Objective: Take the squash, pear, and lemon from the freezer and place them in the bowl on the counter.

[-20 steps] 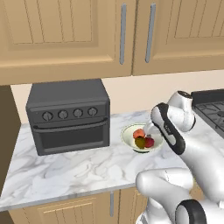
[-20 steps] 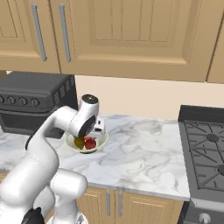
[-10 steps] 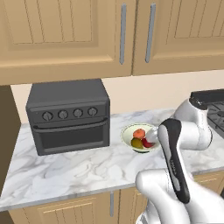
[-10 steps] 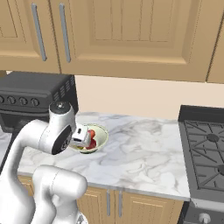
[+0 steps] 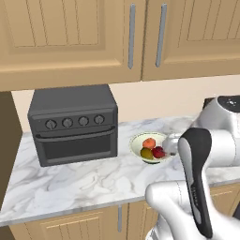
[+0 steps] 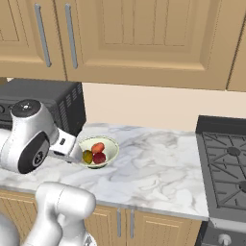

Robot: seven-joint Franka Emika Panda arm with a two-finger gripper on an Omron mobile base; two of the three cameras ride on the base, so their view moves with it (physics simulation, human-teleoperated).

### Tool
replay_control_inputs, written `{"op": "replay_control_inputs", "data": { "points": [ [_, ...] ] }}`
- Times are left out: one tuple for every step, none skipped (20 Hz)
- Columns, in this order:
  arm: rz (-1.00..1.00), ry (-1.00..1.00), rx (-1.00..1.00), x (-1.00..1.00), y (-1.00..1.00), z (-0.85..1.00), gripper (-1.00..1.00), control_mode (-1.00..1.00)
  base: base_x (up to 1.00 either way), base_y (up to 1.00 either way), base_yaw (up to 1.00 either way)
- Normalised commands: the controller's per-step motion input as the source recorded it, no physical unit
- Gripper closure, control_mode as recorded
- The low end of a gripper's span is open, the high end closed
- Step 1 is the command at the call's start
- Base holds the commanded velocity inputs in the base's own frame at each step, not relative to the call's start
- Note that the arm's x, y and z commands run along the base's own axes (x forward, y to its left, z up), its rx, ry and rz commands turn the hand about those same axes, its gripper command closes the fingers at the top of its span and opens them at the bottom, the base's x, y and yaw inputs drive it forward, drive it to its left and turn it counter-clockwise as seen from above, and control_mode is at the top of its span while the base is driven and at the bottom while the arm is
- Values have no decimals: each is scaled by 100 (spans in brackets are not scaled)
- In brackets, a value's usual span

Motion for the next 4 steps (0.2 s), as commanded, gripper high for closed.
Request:
{"op": "replay_control_inputs", "data": {
  "points": [
    [-11,0,0,-99,0,64,-100,-100,0,0,0],
    [-11,0,0,-96,-4,65,-100,-100,0,0,0],
    [-8,0,0,-75,-2,65,-100,-100,0,0,0],
    [-8,0,0,-75,-7,61,-100,-100,0,0,0]
  ]
}}
